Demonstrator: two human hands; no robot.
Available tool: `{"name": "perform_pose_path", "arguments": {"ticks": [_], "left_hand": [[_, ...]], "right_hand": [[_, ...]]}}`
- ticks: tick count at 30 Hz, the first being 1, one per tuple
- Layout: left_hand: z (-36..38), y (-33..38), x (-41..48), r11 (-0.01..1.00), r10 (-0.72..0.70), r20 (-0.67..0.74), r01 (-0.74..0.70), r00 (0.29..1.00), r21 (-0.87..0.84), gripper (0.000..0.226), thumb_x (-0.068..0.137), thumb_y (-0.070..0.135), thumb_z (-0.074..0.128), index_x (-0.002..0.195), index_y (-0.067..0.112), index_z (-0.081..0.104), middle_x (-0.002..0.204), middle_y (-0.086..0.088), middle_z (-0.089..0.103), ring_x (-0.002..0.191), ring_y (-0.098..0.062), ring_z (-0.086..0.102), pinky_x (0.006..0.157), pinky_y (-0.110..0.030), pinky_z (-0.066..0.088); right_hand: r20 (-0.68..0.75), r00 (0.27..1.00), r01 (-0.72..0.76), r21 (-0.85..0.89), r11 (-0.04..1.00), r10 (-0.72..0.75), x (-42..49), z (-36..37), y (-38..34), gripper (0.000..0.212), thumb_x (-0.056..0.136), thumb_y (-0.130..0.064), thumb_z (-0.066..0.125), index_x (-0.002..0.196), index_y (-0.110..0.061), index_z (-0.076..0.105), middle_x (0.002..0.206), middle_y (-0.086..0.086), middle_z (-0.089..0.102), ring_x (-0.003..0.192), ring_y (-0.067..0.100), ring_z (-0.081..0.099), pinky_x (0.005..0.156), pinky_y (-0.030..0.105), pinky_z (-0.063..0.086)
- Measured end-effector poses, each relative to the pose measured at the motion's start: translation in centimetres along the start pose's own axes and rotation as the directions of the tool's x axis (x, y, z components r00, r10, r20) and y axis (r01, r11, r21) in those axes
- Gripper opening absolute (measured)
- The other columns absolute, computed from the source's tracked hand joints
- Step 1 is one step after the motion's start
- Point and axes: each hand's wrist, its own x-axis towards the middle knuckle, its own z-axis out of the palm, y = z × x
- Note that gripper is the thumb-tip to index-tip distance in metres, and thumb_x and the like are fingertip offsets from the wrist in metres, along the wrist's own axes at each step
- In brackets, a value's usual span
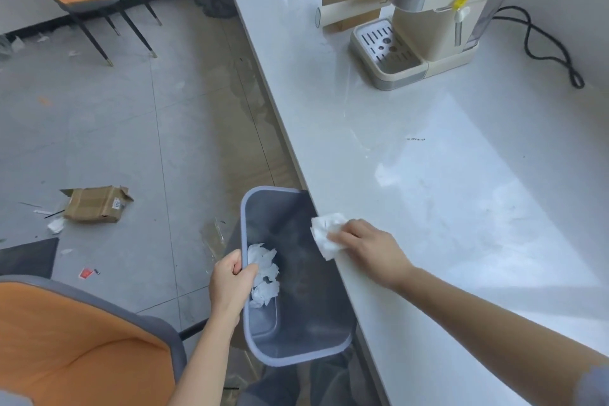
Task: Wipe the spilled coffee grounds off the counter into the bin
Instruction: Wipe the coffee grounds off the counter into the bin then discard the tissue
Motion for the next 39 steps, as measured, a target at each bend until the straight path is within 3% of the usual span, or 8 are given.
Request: {"name": "perform_pose_path", "arguments": {"ticks": [4, 9, 16, 23, 27, 31, 35, 39], "left_hand": [[-0.1, 0.6, 0.6, 1.000, 0.006, -0.005, -0.006, 1.000, 0.010, 0.024, 0.075, -0.001, 0.053, 0.063, 0.013, 0.039, 0.060, -0.003, 0.030, 0.060, -0.020, 0.030, 0.060, -0.034, 0.024], [-0.2, 1.7, 1.2, 0.998, 0.041, -0.013, -0.040, 0.999, 0.044, 0.032, 0.076, 0.000, 0.056, 0.059, 0.015, 0.033, 0.044, 0.011, 0.031, 0.053, -0.016, 0.030, 0.055, -0.029, 0.024], [-0.4, 3.5, 1.3, 0.988, 0.080, -0.012, -0.078, 0.997, 0.130, 0.040, 0.074, 0.005, 0.057, 0.053, 0.021, 0.027, 0.039, 0.010, 0.030, 0.037, -0.008, 0.027, 0.048, -0.023, 0.022], [-0.3, 4.0, 1.1, 0.978, 0.095, -0.007, -0.092, 0.995, 0.188, 0.040, 0.076, 0.004, 0.059, 0.057, 0.019, 0.026, 0.040, 0.009, 0.028, 0.046, -0.016, 0.025, 0.053, -0.026, 0.021], [-0.3, 4.4, 1.0, 0.984, 0.112, 0.012, -0.112, 0.994, 0.140, 0.029, 0.063, 0.013, 0.054, 0.059, 0.018, 0.026, 0.047, 0.009, 0.022, 0.056, -0.020, 0.023, 0.057, -0.030, 0.019], [-0.3, 4.4, 1.1, 0.986, 0.094, 0.015, -0.095, 0.995, 0.136, 0.033, 0.067, 0.008, 0.057, 0.059, 0.018, 0.026, 0.050, 0.009, 0.022, 0.059, -0.020, 0.022, 0.060, -0.032, 0.019], [-0.2, 4.5, 1.2, 0.983, 0.074, 0.010, -0.075, 0.997, 0.167, 0.039, 0.071, -0.002, 0.057, 0.059, 0.019, 0.026, 0.057, 0.001, 0.022, 0.060, -0.020, 0.022, 0.061, -0.033, 0.018], [-0.2, 4.6, 1.2, 0.986, 0.050, 0.005, -0.050, 0.999, 0.158, 0.034, 0.072, -0.005, 0.055, 0.062, 0.016, 0.031, 0.061, -0.004, 0.024, 0.060, -0.019, 0.024, 0.062, -0.034, 0.021]], "right_hand": [[-0.138, 0.962, -0.244, -0.046, 0.969, 0.236, -1.5, -2.9, 7.3, 0.046, 0.085, -0.006, 0.054, 0.127, -0.025, 0.057, 0.110, 0.003, 0.056, 0.099, 0.025, 0.055, 0.073, 0.031, 0.047], [-0.393, 0.690, -0.648, 0.038, 0.760, 0.608, 6.0, -5.7, 12.1, 0.019, 0.086, -0.016, 0.051, 0.103, -0.013, 0.060, 0.099, 0.016, 0.055, 0.094, 0.038, 0.056, 0.067, 0.033, 0.037], [-0.114, 0.979, -0.177, -0.046, 0.983, 0.171, 8.4, 1.0, 0.4, 0.025, 0.088, -0.019, 0.050, 0.110, -0.029, 0.057, 0.106, 0.000, 0.054, 0.105, 0.022, 0.050, 0.077, 0.038, 0.049], [-0.010, 0.980, 0.196, -0.052, 0.979, -0.197, -4.4, -0.8, 1.6, 0.049, 0.071, -0.007, 0.062, 0.114, -0.030, 0.063, 0.091, -0.005, 0.063, 0.080, 0.016, 0.061, 0.055, 0.024, 0.052], [-0.242, 0.970, -0.007, 0.011, 1.000, 0.009, -5.7, -4.8, 6.1, 0.051, 0.069, 0.002, 0.058, 0.106, -0.034, 0.061, 0.090, -0.005, 0.058, 0.078, 0.016, 0.060, 0.053, 0.025, 0.051], [-0.517, 0.656, -0.585, 0.114, 0.803, 0.551, -5.5, -10.1, 14.6, 0.032, 0.083, -0.011, 0.056, 0.103, -0.035, 0.062, 0.095, -0.005, 0.054, 0.083, 0.019, 0.056, 0.061, 0.028, 0.041], [-0.458, 0.324, -0.850, 0.244, 0.467, 0.828, -8.6, -9.3, 20.4, 0.035, 0.087, -0.010, 0.042, 0.117, -0.019, 0.057, 0.115, 0.011, 0.051, 0.088, 0.038, 0.057, 0.071, 0.034, 0.037], [-0.419, 0.394, -0.809, 0.265, 0.525, 0.818, -3.5, -7.8, 18.2, 0.023, 0.087, -0.010, 0.042, 0.106, -0.012, 0.054, 0.113, 0.015, 0.052, 0.085, 0.042, 0.056, 0.070, 0.036, 0.035]]}}
